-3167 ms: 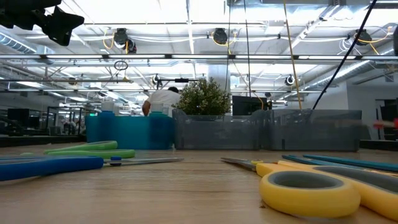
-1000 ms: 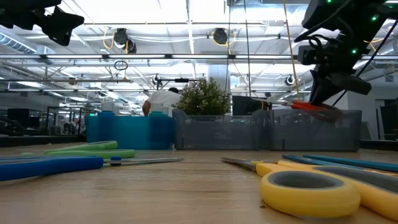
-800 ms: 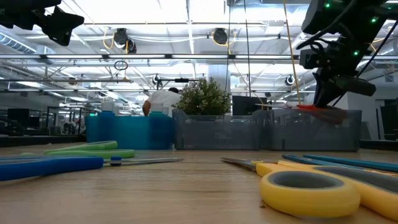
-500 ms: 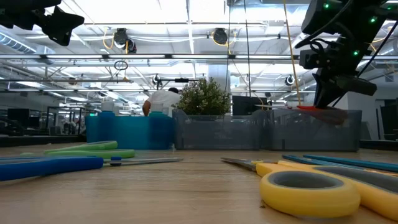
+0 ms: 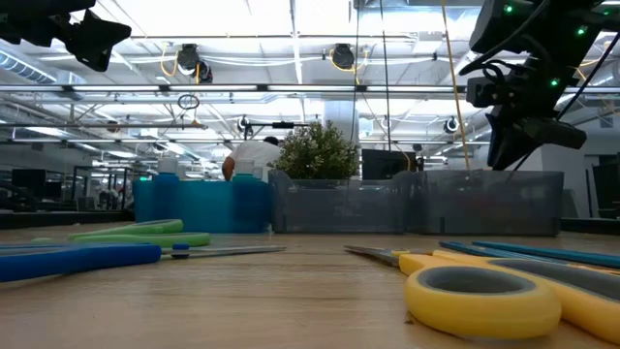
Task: Pick & Place Paint Supplies
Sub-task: Put the red scissor into the right black bin, then put the green scissor into the right black bin
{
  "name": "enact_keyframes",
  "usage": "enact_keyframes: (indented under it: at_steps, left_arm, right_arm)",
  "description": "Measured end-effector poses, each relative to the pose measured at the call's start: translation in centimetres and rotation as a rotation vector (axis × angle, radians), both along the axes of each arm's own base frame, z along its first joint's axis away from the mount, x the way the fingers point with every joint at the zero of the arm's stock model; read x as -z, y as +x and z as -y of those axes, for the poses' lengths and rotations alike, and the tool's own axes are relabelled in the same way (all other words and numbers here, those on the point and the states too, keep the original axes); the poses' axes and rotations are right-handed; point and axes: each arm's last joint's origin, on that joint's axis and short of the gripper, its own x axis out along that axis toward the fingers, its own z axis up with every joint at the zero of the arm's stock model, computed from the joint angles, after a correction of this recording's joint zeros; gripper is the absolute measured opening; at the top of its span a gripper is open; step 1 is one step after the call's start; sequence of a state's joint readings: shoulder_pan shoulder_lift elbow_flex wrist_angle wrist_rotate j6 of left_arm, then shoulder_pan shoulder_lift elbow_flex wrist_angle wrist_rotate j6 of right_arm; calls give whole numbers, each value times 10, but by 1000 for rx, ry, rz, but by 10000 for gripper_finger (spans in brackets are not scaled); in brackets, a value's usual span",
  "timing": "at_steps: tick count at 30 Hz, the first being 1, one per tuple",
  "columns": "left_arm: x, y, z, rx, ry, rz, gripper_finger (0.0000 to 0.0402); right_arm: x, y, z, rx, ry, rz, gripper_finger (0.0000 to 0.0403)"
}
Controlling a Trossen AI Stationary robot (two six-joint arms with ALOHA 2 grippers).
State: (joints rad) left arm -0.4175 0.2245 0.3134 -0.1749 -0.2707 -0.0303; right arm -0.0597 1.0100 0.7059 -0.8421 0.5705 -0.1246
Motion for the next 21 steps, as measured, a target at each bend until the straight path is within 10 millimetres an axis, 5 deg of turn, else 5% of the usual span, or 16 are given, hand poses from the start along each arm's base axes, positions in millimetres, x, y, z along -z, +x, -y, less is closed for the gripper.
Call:
enact_keyframes:
  at_steps: [13, 21]
  left_arm:
    - [0, 0, 0, 0, 0, 0, 253]
    - [0, 0, 0, 0, 0, 0, 253]
  right_arm:
    - [-2, 4, 0, 2, -5, 45, 116]
    - [-12, 23, 0, 132, 82, 389, 122]
